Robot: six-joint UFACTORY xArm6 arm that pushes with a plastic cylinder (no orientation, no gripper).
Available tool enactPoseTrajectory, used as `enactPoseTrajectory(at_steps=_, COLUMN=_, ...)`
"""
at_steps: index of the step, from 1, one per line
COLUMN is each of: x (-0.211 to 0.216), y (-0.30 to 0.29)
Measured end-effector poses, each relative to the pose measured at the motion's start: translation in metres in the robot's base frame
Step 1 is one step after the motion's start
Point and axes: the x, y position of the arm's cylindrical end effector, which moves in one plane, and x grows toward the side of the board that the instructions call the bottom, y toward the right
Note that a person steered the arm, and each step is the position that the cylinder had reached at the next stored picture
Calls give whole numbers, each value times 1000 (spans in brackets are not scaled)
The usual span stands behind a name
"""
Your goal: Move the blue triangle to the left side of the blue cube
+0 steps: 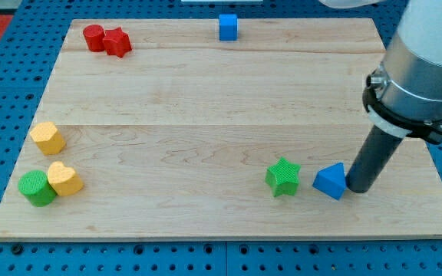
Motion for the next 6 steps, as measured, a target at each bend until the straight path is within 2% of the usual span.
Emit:
enactPoseTrajectory(at_steps=1, x=24, y=-6)
enactPoseTrajectory(at_steps=3, x=-47, y=-57)
enactPoseTrajectory(at_steps=5, x=-73, y=-132)
enactPoseTrajectory(at_steps=6, x=-108, y=-170)
